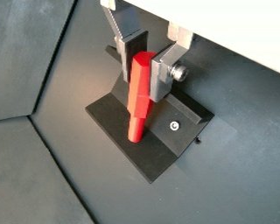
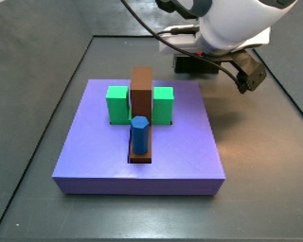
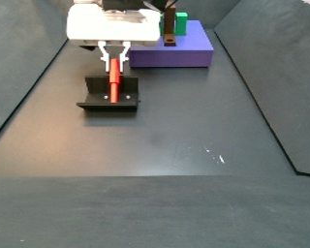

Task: Pick up the red object. Move up. Place the red object on the fixture. Regrasp the red object. Move to above the board. Insert the red object.
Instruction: Regrasp the red object, then move to above the board.

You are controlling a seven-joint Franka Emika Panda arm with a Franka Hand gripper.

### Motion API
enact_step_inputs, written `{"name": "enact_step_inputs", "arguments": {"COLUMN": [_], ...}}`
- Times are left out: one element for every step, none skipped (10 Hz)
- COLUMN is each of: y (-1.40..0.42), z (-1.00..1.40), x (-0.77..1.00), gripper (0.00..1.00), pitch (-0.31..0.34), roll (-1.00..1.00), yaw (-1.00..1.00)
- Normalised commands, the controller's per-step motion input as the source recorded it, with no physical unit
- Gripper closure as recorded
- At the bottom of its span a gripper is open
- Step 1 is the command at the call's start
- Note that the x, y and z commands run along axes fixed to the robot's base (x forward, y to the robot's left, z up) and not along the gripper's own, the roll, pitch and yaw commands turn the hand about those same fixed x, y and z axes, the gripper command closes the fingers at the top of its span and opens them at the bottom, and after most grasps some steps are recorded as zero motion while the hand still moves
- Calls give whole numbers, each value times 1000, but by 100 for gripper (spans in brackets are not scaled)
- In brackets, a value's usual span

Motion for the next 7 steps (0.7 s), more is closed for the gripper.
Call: {"name": "enact_step_inputs", "arguments": {"y": [0,0,0,-11,-18,3,-14], "z": [0,0,1400,1400,1400,1400,1400], "x": [0,0,0,-3,-27,-30,-18], "gripper": [100,100,100,100,100,100,100], "pitch": [0,0,0,7,-15,-49,-32], "roll": [0,0,0,-64,-142,-111,-50], "yaw": [0,0,0,82,73,58,27]}}
